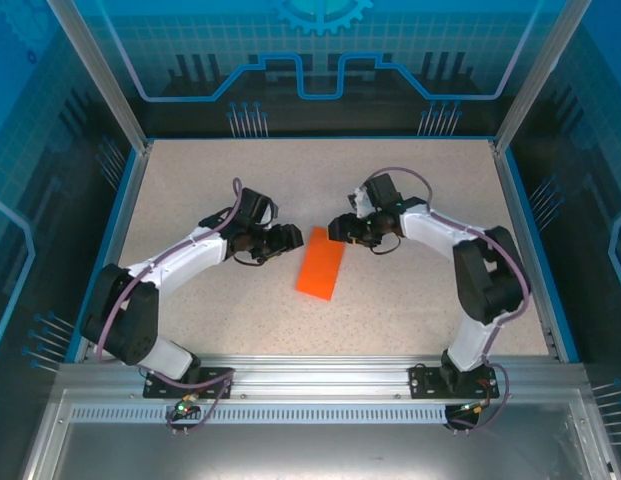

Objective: Fold a paper plane with a square sheet of paper (fold left side to right side)
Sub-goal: Third fold the triangle at the center of the table.

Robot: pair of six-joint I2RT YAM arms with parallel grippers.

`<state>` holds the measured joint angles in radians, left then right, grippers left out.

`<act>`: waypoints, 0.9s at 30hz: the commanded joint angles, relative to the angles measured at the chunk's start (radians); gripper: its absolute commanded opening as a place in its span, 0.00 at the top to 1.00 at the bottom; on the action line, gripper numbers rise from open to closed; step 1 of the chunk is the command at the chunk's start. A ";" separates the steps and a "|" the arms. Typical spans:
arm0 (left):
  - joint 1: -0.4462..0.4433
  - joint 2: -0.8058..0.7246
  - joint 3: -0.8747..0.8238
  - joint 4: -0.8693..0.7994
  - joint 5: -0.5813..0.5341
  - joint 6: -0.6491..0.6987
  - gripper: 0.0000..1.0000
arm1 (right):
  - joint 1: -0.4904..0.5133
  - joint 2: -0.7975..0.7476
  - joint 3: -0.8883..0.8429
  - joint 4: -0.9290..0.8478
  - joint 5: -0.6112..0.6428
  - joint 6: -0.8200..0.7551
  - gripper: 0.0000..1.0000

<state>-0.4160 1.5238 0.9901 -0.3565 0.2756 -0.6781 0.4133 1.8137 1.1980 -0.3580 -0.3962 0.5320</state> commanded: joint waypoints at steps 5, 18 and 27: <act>0.015 0.117 -0.027 0.136 0.138 -0.021 0.35 | 0.027 0.127 0.092 -0.028 0.050 0.013 0.35; -0.025 0.242 -0.020 0.179 0.174 -0.019 0.36 | 0.038 0.179 0.097 -0.025 0.072 -0.028 0.43; -0.052 0.297 0.019 0.168 0.171 -0.019 0.44 | 0.038 0.192 0.098 -0.025 0.072 -0.035 0.44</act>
<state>-0.4561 1.8088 0.9810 -0.1925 0.4202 -0.6834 0.4343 1.9865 1.2720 -0.3733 -0.3290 0.5152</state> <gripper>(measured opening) 0.572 0.561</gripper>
